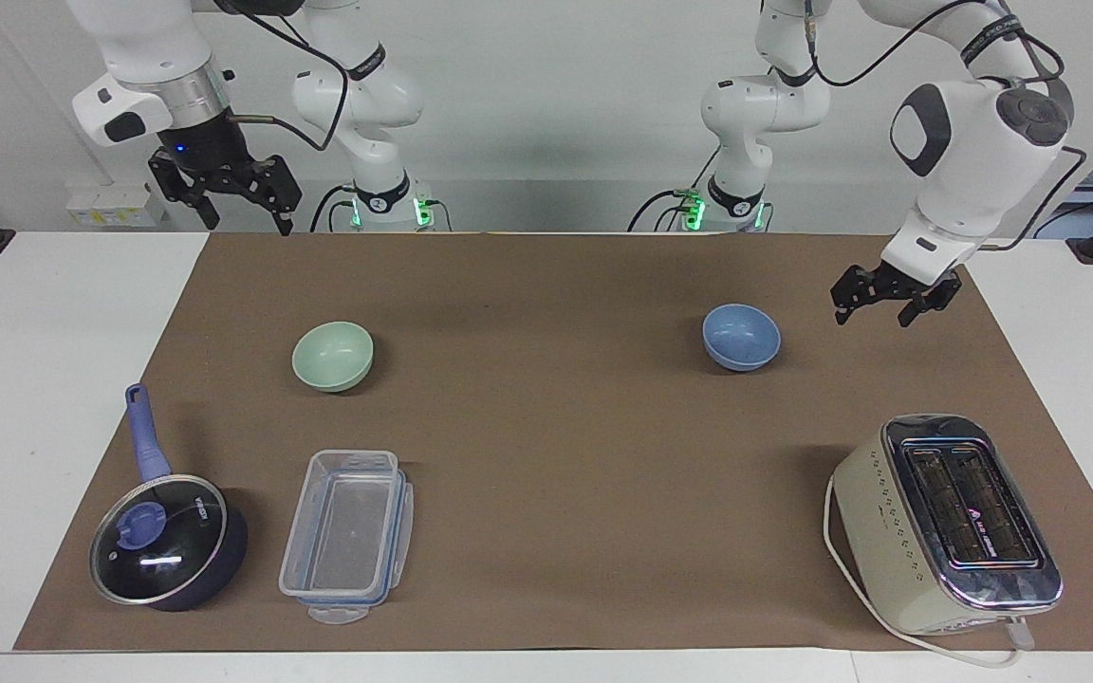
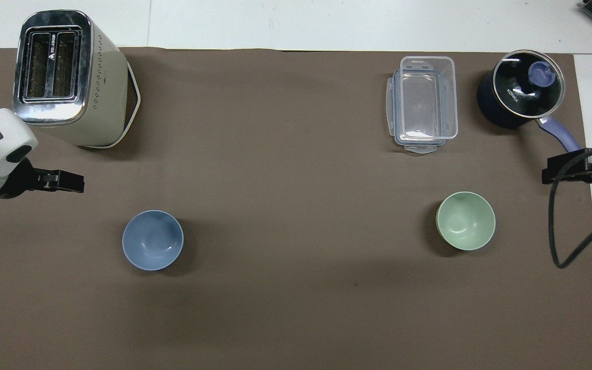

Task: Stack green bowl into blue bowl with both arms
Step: 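Reach the left gripper to the rim of the blue bowl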

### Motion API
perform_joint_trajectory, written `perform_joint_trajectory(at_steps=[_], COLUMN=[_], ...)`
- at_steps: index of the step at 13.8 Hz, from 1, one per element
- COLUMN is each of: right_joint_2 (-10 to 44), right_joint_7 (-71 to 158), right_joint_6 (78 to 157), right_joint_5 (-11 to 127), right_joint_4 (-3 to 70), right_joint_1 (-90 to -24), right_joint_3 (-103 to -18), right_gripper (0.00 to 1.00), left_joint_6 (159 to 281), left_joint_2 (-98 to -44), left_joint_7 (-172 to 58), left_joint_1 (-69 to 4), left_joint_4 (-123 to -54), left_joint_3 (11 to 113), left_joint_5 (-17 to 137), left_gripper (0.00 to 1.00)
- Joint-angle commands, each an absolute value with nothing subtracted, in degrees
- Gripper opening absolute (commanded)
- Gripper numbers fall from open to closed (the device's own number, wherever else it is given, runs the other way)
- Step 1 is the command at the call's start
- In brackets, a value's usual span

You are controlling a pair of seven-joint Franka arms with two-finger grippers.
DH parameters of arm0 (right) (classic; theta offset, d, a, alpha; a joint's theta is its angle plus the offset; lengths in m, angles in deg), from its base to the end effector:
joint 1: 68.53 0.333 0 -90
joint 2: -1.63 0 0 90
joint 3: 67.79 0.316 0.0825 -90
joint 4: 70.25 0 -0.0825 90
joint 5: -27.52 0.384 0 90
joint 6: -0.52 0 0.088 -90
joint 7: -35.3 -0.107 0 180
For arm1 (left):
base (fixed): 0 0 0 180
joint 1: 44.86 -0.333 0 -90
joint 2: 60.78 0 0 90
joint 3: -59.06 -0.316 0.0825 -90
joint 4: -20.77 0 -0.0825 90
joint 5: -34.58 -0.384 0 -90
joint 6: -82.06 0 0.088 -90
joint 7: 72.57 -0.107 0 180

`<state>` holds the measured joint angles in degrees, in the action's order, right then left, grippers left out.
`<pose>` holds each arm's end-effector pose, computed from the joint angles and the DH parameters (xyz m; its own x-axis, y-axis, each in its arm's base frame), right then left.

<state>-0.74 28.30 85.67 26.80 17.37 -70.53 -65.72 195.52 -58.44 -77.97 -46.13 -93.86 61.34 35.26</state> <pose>0.5330 -0.0003 0.6590 0.9926 -0.1217 0.0000 -0.1217 -0.9925 0.0141 0.5462 -0.0106 0.4776 0.9940 -0.1069 0.0212 -0.1071 -0.9942 0.0074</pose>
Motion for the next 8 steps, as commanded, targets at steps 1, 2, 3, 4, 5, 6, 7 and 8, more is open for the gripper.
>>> perform_joint_trajectory(at_steps=[1,2,3,4,5,6,7,8], right_joint_2=[-1.18,-1.18,-1.18,-1.18,-1.18,-1.18,-1.18,-1.18], right_joint_7=[29.5,29.5,29.5,29.5,29.5,29.5,29.5,29.5], right_joint_6=[85.07,85.07,85.07,85.07,85.07,85.07,85.07,85.07], right_joint_5=[27.08,27.08,27.08,27.08,27.08,27.08,27.08,27.08], right_joint_4=[17.55,17.64,17.55,17.55,17.55,17.55,17.55,17.55], right_joint_1=[-70.99,-70.99,-70.99,-70.99,-70.99,-70.99,-70.99,-70.99], right_joint_3=[-65.6,-65.6,-65.6,-65.6,-65.6,-65.6,-65.6,-65.6], right_gripper=[1.0,1.0,1.0,1.0,1.0,1.0,1.0,1.0], left_joint_6=[202.81,204.3,207.45,210.87,213.78,215.98,217.83,219.5], left_joint_2=[-56.91,-57.17,-57.35,-57.7,-57.44,-57.09,-57.44,-57.79], left_joint_7=[-78.64,-78.73,-78.55,-78.55,-78.55,-78.55,-78.55,-78.55], left_joint_1=[-46.62,-46.36,-46.09,-45.92,-45.13,-44.34,-43.37,-42.15], left_joint_4=[-101.3,-102.7,-104.98,-107.61,-110.42,-112.45,-113.69,-114.48], left_joint_3=[61.96,61.96,61.96,61.96,62.05,62.05,62.05,61.96], left_joint_5=[34.66,34.66,34.93,35.89,36.94,38.26,39.4,40.02], left_gripper=[1.0,1.0,1.0,1.0,1.0,1.0,1.0,1.0])
